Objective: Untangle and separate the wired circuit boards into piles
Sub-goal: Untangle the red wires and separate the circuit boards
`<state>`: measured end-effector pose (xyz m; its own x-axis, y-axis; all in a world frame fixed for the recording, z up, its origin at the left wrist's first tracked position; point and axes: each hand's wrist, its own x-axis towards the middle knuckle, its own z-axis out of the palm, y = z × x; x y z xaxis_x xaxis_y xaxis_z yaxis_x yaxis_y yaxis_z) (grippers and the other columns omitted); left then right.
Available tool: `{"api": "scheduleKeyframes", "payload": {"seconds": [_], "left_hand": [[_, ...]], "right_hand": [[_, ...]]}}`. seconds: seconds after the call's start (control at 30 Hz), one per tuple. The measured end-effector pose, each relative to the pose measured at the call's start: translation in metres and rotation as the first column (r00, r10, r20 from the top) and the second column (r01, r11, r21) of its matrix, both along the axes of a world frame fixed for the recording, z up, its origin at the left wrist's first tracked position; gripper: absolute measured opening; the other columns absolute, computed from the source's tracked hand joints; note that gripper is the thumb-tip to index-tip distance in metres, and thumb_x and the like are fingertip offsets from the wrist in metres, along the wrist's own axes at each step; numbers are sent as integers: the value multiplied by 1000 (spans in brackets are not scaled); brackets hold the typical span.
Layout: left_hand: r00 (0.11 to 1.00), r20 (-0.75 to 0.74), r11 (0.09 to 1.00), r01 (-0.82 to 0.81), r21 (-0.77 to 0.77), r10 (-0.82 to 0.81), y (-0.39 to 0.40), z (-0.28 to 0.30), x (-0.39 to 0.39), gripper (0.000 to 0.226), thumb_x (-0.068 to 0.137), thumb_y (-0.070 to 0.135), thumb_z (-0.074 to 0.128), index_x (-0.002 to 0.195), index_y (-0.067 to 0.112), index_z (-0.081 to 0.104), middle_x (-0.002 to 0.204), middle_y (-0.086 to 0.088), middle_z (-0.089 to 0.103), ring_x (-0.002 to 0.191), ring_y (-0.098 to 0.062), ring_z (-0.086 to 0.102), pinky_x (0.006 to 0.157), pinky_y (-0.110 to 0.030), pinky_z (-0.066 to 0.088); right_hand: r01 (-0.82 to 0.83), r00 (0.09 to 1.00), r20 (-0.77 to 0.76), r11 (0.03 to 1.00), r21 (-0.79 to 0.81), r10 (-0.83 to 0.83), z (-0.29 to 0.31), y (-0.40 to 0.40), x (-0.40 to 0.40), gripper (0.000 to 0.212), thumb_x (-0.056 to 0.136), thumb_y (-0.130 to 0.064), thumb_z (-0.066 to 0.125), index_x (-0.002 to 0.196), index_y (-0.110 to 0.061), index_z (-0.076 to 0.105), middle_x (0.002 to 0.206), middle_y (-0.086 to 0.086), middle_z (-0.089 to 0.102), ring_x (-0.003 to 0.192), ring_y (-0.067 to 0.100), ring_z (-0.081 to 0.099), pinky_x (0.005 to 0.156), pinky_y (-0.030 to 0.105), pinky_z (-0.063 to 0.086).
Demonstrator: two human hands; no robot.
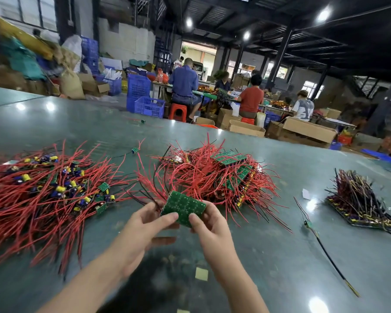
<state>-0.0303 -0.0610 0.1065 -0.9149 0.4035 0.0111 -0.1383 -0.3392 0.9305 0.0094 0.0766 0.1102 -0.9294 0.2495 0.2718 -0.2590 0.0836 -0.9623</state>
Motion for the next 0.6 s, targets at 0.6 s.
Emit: {"api": "scheduleKeyframes", "payload": {"seconds": [0.6], "left_hand": [[984,-4,982,-178,57,179,10,-13,1,17,69,-9,68,83,1,70,80,-10,74,71,-13,69,61,-21,56]], "right_hand": [[132,991,-8,955,265,-134,-7,-3,1,20,85,-2,61,81,-21,62,76,-6,70,73,3,64,70,21,51]]}}
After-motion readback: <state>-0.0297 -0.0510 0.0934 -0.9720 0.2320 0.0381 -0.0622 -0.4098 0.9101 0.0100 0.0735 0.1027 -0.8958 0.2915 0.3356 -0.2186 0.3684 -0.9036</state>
